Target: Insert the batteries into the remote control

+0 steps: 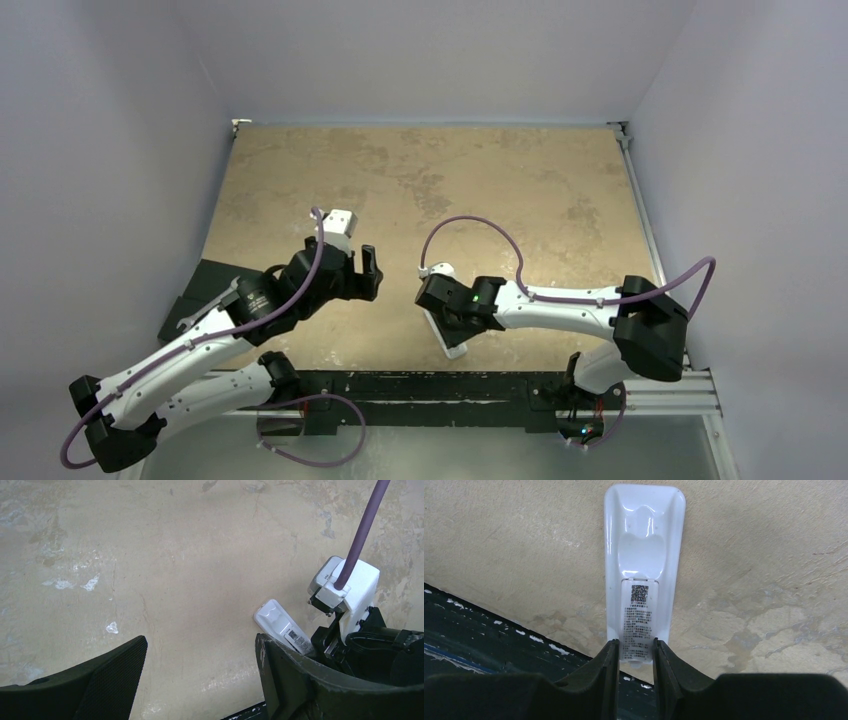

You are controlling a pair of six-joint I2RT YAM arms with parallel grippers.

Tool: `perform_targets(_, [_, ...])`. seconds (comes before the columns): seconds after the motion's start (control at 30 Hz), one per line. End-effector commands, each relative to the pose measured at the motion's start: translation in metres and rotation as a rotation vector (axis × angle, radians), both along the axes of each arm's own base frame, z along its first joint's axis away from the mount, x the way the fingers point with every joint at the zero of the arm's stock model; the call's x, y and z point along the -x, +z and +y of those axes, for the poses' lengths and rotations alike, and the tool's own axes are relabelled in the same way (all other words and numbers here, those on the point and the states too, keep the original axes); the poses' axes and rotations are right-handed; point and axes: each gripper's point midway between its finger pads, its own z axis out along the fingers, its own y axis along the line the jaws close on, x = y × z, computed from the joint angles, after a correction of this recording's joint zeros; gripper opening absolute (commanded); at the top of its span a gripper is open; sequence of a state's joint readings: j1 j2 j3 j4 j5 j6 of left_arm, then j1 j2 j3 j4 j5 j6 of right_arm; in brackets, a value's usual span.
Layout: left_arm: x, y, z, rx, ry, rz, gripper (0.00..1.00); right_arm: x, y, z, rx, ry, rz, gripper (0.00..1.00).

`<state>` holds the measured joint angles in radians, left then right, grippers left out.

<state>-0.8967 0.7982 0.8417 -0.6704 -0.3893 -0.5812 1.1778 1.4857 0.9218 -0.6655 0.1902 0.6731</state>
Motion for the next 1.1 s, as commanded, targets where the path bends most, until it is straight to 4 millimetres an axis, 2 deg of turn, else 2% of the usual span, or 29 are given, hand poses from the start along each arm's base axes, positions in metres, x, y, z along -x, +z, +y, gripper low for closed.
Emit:
perform_targets(0.0, [-0.006,0.018,0.003,0.019,0.015,-0.052,0.79,-0.005,0.011,0.012,-0.029,-0.010,-0.023,0.00])
perform_targets(1.07, [-0.005,0.016,0.002,0.021,0.015,-0.046,0.79,-0.002,0.003,0.001,0.008,-0.034,-0.029,0.00])
